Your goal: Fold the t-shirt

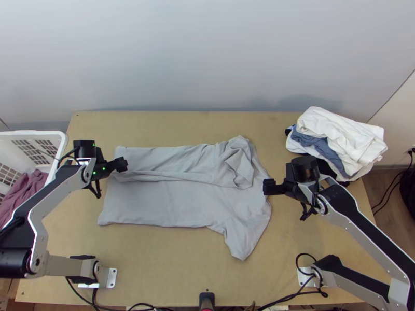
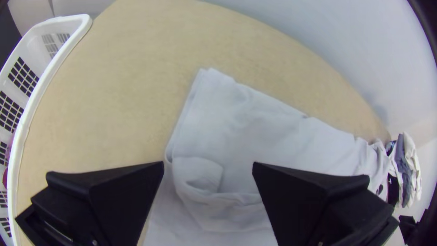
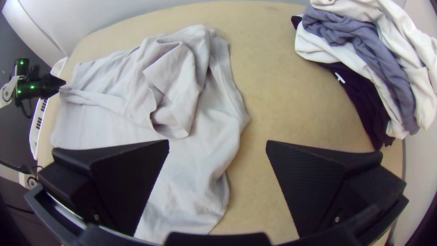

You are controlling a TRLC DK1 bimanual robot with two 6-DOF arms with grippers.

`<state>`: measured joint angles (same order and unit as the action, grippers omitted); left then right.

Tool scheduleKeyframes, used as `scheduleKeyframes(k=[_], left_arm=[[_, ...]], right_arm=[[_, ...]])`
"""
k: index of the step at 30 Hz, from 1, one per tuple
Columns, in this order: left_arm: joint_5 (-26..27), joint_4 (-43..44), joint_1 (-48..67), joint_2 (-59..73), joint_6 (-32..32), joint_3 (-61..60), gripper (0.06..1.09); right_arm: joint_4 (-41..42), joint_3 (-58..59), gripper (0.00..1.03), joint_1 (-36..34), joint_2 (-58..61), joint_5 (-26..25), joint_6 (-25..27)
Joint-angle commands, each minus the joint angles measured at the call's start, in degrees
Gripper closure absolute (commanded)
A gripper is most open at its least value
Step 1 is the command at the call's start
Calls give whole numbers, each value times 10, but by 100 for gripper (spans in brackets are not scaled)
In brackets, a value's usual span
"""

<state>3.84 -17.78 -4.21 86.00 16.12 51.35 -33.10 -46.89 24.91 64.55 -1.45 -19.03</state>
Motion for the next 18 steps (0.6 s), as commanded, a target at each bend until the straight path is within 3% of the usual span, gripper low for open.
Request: scheduleKeyframes(k=[1,5,11,15,17,18], left_arm=[[-3,-23,7,29,0,14,33],[-3,-49,-1,9,-31,-17,57],[-1,-57,-21,-65,-71,-70,101],[-1,-72,-44,-98,-98,-85,103],[-1,-78,-51,-108,-104,-93,90],[-1,-91,-52,-115,-107,-95,76]], right_arm=[[3,4,4,-6,0,0,0],[4,3,4,-14,0,0,1],[6,5,4,-13,0,0,0],[5,7,4,-13,-6,0,0],[4,8,4,-13,-8,0,0],[3,8,4,-13,-9,0,0]])
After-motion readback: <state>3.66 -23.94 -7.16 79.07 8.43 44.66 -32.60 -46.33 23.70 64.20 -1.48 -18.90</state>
